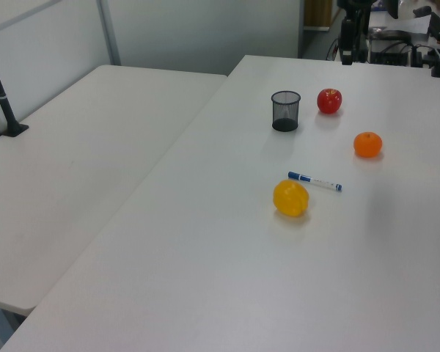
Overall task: Place marker
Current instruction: 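Move the open gripper down toward the white marker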
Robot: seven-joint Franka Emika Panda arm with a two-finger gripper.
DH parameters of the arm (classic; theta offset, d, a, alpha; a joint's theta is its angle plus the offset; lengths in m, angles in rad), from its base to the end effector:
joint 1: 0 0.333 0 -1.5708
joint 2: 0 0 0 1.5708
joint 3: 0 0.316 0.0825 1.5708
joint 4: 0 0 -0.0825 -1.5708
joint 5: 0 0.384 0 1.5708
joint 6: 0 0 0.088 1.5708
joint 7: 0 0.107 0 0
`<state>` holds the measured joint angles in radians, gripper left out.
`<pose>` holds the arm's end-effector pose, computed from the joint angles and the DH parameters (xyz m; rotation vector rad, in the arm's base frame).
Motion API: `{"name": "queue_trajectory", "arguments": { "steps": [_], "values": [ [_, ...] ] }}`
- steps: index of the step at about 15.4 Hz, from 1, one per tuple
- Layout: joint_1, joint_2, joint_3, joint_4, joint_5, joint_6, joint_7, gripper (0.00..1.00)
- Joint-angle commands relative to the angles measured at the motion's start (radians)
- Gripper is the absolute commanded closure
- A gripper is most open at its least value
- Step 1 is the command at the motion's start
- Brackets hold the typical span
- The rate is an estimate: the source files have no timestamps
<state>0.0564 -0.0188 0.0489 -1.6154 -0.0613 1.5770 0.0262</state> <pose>0.5461 0.0514 0.6145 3.0757 0.1232 -0.0238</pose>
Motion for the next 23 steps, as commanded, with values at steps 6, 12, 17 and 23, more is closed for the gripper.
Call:
{"name": "queue_trajectory", "arguments": {
  "steps": [6,12,17,23],
  "values": [
    [-0.016,0.026,0.011,-0.009,0.044,0.103,-0.003,0.00],
    [-0.013,0.074,0.012,-0.011,0.063,0.149,0.086,0.00],
    [-0.010,0.132,0.012,-0.055,0.063,0.234,0.104,0.00],
    [-0.003,0.226,0.017,-0.179,0.048,0.432,0.106,0.00]
  ]
}}
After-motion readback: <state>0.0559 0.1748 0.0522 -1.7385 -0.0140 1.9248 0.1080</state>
